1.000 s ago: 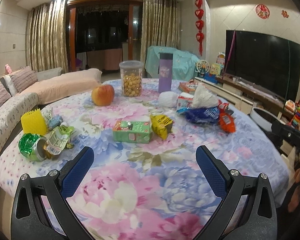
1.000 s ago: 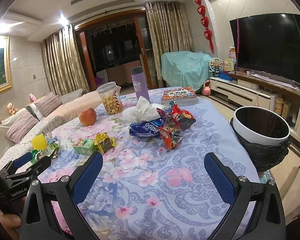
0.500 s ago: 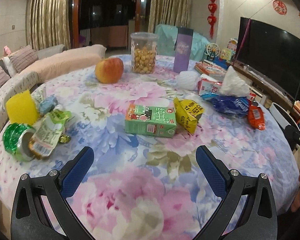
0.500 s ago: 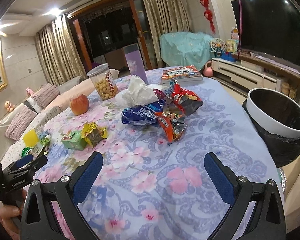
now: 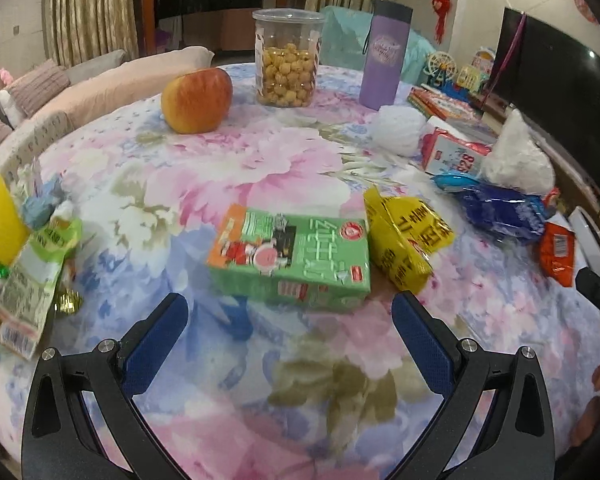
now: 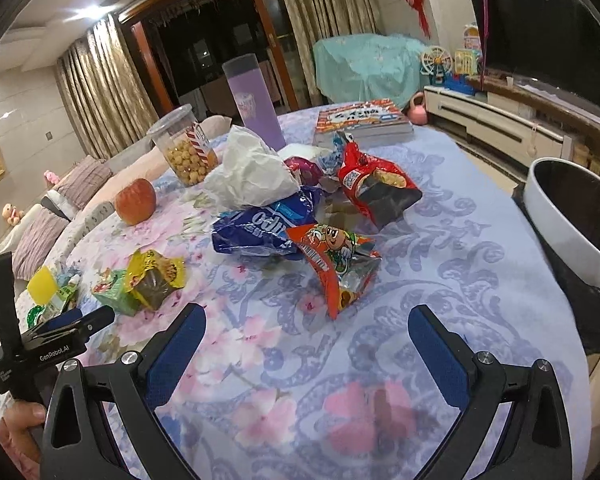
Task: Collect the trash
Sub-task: 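Grasp the green milk carton with the left gripper while the right gripper grasps the orange snack bag, then carry both items over the trash bin and open both grippers to drop them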
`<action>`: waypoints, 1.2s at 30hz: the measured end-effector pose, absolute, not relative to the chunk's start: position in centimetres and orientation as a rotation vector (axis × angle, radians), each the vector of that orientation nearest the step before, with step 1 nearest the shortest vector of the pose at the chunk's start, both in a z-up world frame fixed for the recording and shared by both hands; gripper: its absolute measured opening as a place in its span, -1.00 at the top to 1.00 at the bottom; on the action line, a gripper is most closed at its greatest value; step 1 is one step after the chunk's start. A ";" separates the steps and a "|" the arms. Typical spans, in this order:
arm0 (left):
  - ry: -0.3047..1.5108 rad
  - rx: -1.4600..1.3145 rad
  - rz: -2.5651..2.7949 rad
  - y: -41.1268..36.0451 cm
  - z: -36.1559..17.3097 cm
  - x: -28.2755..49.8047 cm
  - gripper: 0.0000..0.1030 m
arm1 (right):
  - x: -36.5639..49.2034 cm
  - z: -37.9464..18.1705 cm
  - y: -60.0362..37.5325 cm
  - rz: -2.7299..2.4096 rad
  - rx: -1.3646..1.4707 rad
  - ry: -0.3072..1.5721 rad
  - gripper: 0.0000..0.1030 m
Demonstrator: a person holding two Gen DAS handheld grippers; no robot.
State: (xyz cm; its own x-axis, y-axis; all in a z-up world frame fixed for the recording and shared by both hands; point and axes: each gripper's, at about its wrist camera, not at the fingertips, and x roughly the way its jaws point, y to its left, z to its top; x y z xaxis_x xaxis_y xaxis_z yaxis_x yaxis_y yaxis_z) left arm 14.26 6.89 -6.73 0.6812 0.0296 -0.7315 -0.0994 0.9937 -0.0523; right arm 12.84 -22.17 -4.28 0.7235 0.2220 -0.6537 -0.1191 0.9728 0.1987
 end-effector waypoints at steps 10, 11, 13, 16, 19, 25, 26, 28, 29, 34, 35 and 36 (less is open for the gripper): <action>0.892 -0.099 0.060 7.3 -7.8 16.8 -0.93 | 17.1 -6.0 -22.0 0.213 0.152 0.831 -0.94; 0.888 -0.099 0.051 7.3 -7.8 16.8 -0.74 | 17.3 -6.1 -22.1 0.215 0.155 0.834 -0.91; 0.890 -0.091 0.040 7.1 -7.8 16.7 -0.74 | 17.4 -6.2 -22.3 0.211 0.156 0.830 -0.65; 0.864 -0.079 0.021 6.7 -7.4 16.4 -0.73 | 17.4 -6.6 -22.7 0.203 0.162 0.848 0.21; 0.823 -0.062 0.028 6.4 -6.8 15.7 -0.73 | 16.9 -6.5 -23.2 0.203 0.164 0.838 0.27; 0.791 -0.058 0.008 5.3 -5.9 13.2 -0.73 | 14.7 -5.3 -24.2 0.212 0.163 0.792 0.30; 0.782 -0.066 -0.002 5.0 -5.6 12.7 -0.73 | 14.3 -5.1 -24.5 0.211 0.168 0.788 0.30; 0.770 -0.072 -0.025 4.1 -5.1 11.9 -0.73 | 13.5 -4.8 -25.0 0.205 0.174 0.780 0.30; 0.762 -0.066 -0.040 3.4 -4.8 11.5 -0.73 | 13.1 -4.7 -25.4 0.200 0.178 0.776 0.30; 0.727 -0.029 -0.128 -0.4 -3.4 10.5 -0.73 | 11.4 -4.2 -26.8 0.181 0.198 0.761 0.30; 0.724 -0.024 -0.138 -1.0 -3.3 10.4 -0.73 | 11.1 -4.1 -27.1 0.178 0.202 0.759 0.30; 0.721 -0.017 -0.157 -1.8 -3.1 10.4 -0.73 | 10.9 -4.0 -27.4 0.175 0.208 0.757 0.30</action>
State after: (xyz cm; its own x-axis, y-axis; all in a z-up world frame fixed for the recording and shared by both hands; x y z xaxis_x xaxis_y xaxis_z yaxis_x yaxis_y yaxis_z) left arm 10.39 -1.83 -3.14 0.7399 -0.1495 -0.6559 0.1375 0.9880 -0.0700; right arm 10.89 -27.43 -3.96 0.7140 0.2315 -0.6608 -0.0826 0.9650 0.2488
